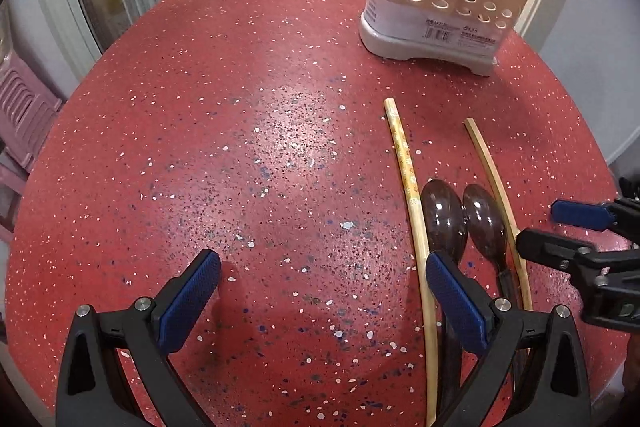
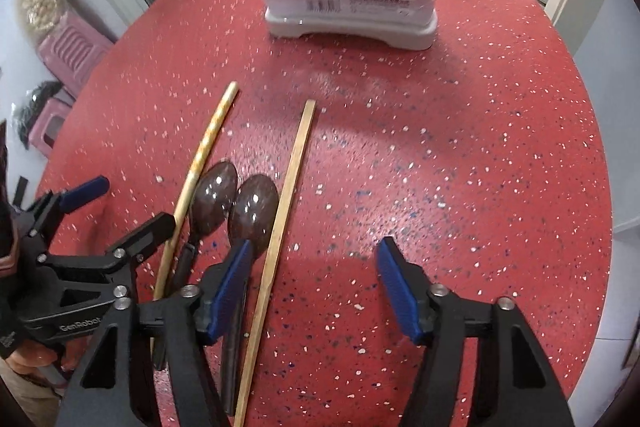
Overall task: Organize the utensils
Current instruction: 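Move both open tools back over the remaining utensils, then grasp a wooden chopstick with the right tool while the left grasps the patterned chopstick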
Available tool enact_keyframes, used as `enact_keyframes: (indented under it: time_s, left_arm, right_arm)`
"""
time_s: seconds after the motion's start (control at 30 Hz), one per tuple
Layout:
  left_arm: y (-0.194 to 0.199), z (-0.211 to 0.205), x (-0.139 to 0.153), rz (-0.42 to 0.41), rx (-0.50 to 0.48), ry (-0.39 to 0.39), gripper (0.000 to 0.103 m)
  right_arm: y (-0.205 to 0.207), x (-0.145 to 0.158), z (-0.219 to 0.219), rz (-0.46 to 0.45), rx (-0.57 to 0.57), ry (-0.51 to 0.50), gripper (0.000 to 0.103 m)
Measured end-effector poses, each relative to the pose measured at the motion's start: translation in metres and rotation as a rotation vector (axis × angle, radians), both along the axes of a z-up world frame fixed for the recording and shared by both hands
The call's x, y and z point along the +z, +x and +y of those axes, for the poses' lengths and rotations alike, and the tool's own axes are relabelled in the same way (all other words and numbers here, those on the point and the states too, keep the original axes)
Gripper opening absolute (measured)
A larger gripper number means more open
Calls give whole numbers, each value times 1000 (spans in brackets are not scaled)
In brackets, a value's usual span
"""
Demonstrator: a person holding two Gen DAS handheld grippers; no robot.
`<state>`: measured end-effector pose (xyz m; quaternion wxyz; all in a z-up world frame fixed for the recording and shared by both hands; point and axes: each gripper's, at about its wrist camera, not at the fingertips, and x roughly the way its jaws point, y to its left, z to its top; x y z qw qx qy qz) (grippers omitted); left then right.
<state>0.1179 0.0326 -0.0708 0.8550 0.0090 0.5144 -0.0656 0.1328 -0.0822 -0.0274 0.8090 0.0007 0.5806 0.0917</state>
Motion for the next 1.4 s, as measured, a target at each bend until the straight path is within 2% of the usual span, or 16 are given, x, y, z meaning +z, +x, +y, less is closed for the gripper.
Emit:
enact_keyframes:
  time_s: [0.17,0.3,0.5,0.73,0.93,1.03,1.17,1.3,1.4]
  left_arm:
    - [0,2,-1,1,-4,-5,103]
    - [-1,2,1,6,-21,-40,103]
    - [2,-4,-4,10,-23,33,103]
    - [10,9,-2,11,-10,34,103]
    - [24,-2,-3,16,-56,45,103]
    - [27,-10,0,19,-98,46,103]
    - [30,-18,5,39,-161,49,102]
    - [33,-26,10,61,-204,52,90]
    - [33,-39,13,65,-245,56,73]
  right_arm:
    - [-2,0,7,-12,9,-52,51]
    - [-1,0,13,-12,17,-67,50]
    - [11,-4,33,-14,51,-112,49]
    - [8,-2,36,-14,72,-123,49]
    - [5,-2,36,-13,87,-133,48]
    - [5,-3,30,-13,89,-131,42]
    - [6,-2,23,-12,86,-120,22]
    - [7,-2,17,-20,80,-114,11]
    - [7,-2,9,-27,80,-71,6]
